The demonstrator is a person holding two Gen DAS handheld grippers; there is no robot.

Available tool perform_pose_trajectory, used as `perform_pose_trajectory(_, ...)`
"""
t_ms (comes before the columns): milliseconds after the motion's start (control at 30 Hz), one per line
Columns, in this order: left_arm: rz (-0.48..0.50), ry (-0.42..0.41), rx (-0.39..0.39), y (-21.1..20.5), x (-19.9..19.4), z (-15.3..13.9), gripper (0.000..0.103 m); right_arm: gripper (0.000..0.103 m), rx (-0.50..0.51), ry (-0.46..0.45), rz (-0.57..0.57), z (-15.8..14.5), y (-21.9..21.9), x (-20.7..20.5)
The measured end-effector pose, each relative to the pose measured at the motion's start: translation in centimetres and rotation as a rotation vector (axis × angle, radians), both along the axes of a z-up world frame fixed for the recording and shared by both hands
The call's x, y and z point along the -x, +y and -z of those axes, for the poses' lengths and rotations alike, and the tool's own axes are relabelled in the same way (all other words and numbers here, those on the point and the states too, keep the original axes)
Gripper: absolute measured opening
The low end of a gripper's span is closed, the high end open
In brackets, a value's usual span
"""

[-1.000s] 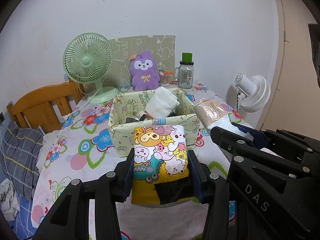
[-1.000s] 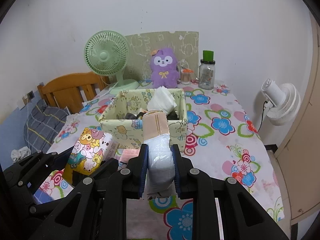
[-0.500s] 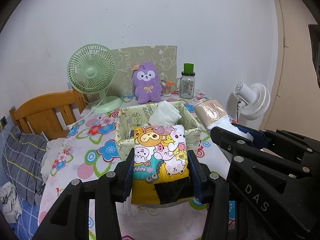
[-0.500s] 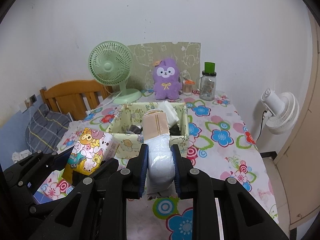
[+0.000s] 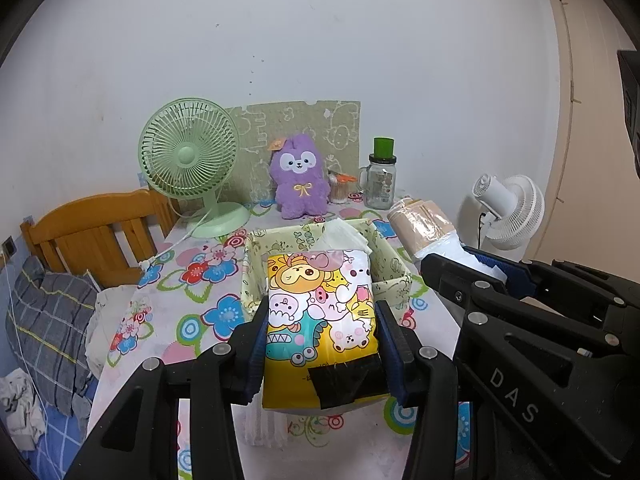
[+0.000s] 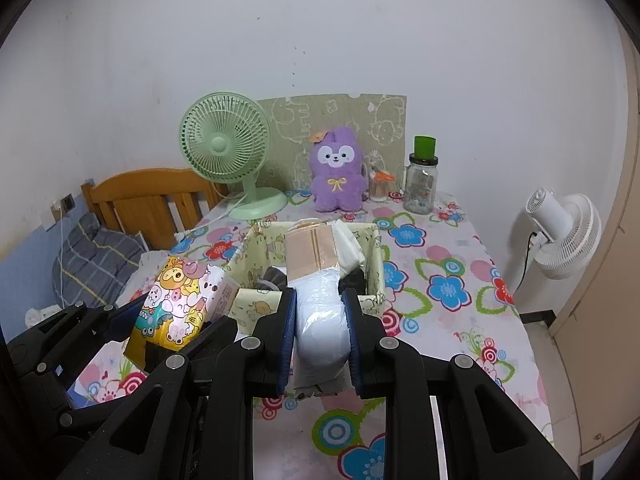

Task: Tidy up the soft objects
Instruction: 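Lift the rolled towel and yellow cartoon pack and carry them toward the yellow box, then hold the rolled towel and yellow cartoon pack above the box opening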

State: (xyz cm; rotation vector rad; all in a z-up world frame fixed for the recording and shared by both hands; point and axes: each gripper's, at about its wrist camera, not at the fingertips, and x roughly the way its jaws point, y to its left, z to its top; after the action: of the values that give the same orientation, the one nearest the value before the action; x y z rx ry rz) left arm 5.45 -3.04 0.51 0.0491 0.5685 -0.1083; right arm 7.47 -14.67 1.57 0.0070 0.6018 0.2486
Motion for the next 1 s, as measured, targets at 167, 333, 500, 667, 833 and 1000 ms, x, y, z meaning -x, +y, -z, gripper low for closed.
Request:
perform_pose_trajectory(167, -0.005, -0.002, -0.002, 0.4, -0.8, -0.3, 0.05, 0.026, -0.003, -0.002, -0.005, -0.4, 0.3, -0.9)
perform_pose_trajectory(333, -0.008, -0.002, -0.003, 0.5, -1.5, -0.5, 0.049, 0.026, -0.002, -0.001, -0.008, -0.6, 0.5, -1.7)
perform_pose_trajectory(500, -0.01, 0.003, -0.003, 0.8, -2.6, -0.6, 0.049, 0.026, 0.0, 0.004, -0.011, -0.7, 0.7, -3.0)
perform_pose_trajectory(667, -0.007, 0.009, -0.006, 0.9, -3.7, -0.5, 0.049, 0.026, 0.001, 0.011, -0.009, -0.7, 0.8, -4.2)
perform_pose_trajectory(833, -0.007, 0.014, -0.005, 1.1, -4.8, -0.5, 0.049, 0.026, 0.001, 0.018, -0.008, -0.6, 1.0, -5.6)
perform_pose_trajectory(1000, -0.015, 0.022, -0.004, 1.3, -5.9, -0.4, 0.049, 0.026, 0.005, 0.026, -0.016, -0.4, 1.3, -6.8)
